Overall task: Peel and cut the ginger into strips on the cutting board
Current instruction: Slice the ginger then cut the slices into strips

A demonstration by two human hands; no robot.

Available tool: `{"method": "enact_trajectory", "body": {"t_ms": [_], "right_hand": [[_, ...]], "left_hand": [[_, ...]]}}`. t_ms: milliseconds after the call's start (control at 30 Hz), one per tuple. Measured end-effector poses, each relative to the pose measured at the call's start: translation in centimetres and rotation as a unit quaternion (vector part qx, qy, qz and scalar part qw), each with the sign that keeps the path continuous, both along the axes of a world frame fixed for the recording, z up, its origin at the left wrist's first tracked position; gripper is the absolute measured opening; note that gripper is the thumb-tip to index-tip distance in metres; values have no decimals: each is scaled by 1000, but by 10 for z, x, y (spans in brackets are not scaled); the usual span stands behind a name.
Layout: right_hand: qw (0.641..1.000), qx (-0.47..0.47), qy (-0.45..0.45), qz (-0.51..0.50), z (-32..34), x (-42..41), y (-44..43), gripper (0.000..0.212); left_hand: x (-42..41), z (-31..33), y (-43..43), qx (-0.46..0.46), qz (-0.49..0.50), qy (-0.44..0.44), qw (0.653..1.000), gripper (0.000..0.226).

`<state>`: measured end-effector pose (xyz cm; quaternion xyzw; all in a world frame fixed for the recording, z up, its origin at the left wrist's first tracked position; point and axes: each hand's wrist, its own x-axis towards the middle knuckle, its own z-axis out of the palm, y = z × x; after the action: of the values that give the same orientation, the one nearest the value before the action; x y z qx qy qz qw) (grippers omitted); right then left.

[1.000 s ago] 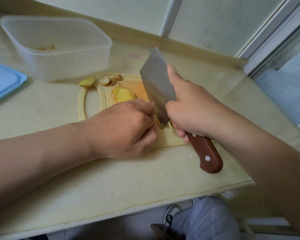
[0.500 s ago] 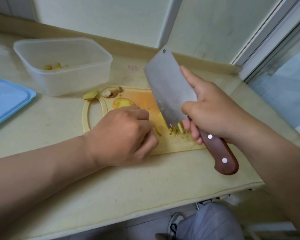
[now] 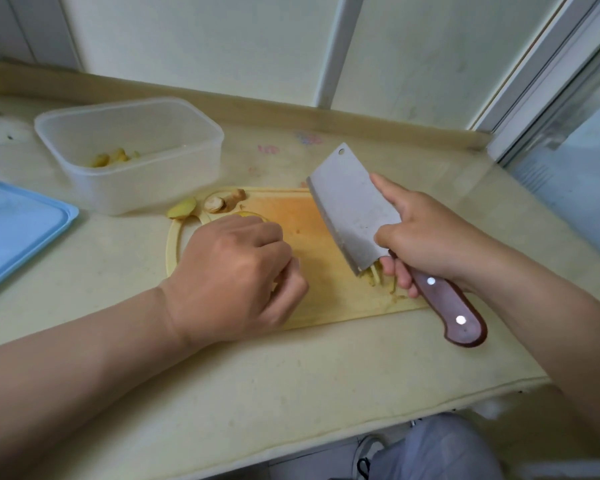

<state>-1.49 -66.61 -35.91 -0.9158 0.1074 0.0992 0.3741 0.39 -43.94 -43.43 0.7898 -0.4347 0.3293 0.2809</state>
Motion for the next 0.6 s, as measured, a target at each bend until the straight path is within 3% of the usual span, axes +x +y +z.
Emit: {"method": "enact_trajectory", "body": {"t_ms": [267,400,500,600], "right_hand": [[1000,3,5,26,0,11,-20,94],[1000,12,3,27,-1,12,-32,94],[999,25,4,36,0,14,-40,93],[997,58,-6,45,1,15,-45,91]], "left_hand": [[12,11,1,23,60,-30,997,37],[26,16,-3,97,96,-22,990,30],[33,20,-3,164,110,37,980,34],[31,26,1,218,144,144,954,60]]}}
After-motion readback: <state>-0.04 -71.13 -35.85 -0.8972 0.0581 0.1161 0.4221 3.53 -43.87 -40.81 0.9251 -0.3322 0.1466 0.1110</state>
